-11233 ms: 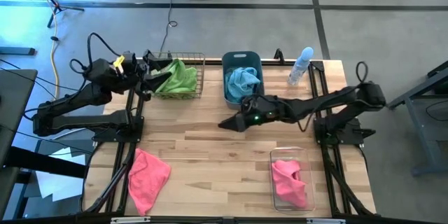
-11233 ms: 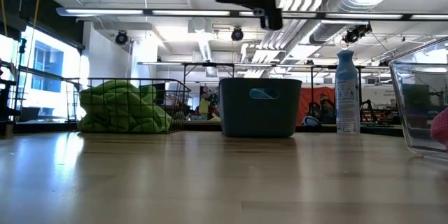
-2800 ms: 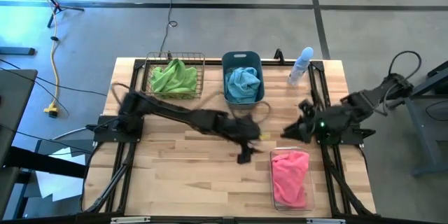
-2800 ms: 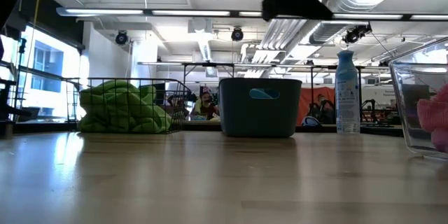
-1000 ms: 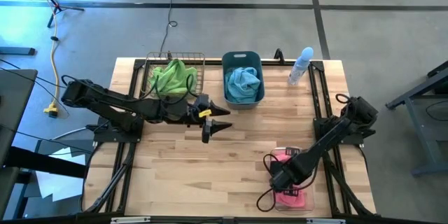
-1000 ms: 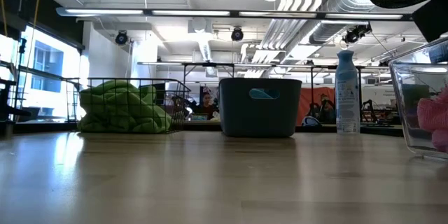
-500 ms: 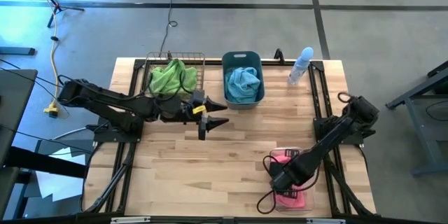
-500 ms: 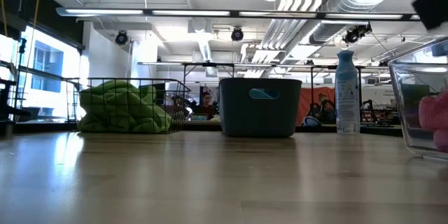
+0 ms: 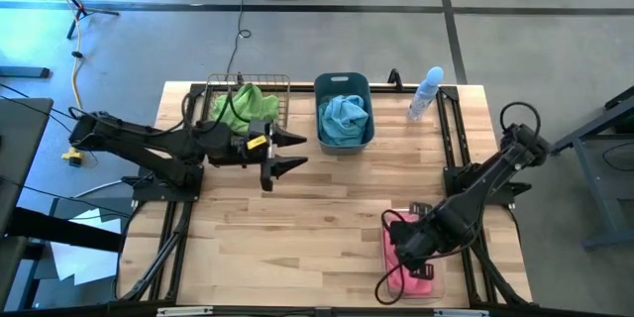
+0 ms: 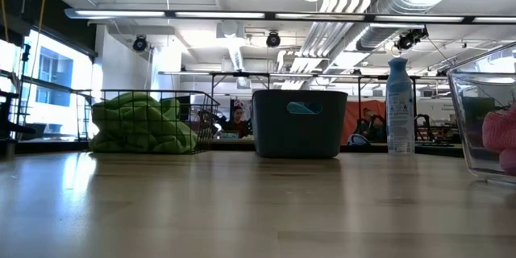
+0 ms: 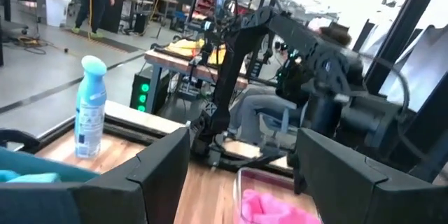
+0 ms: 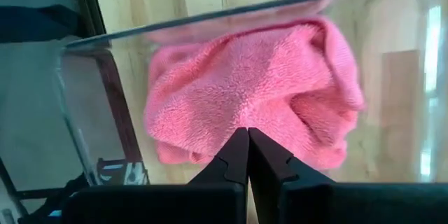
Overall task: Sort microfiber towel by color & place in baskets
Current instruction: Return to Home Position
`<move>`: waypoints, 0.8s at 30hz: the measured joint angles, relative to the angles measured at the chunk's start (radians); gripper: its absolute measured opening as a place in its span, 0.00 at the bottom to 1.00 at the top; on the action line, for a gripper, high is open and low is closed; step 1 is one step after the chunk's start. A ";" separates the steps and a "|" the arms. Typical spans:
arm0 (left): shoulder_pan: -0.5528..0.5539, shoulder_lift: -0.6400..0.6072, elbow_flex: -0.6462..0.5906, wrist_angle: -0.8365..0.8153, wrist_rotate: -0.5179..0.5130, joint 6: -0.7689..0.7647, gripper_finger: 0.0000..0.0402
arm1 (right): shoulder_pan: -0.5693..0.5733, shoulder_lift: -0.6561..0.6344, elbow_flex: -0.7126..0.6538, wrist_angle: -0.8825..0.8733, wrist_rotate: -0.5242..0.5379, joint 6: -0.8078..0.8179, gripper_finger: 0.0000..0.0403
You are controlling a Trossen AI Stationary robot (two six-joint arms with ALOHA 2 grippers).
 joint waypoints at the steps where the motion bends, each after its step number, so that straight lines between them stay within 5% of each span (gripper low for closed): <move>1: 0.000 -0.009 0.000 -0.016 -0.001 0.001 0.62 | -0.005 -0.002 0.015 -0.016 0.004 -0.006 0.00; 6: 0.000 -0.045 0.000 -0.078 -0.001 0.019 0.62 | -0.047 -0.027 0.087 -0.048 0.043 -0.032 0.00; 13: 0.000 -0.110 0.000 -0.187 -0.001 0.026 0.62 | -0.141 -0.115 0.118 -0.008 0.285 -0.065 0.00; 24: -0.001 -0.257 -0.163 -0.122 -0.059 -0.030 0.62 | -0.284 -0.346 -0.067 0.204 0.382 -0.116 0.00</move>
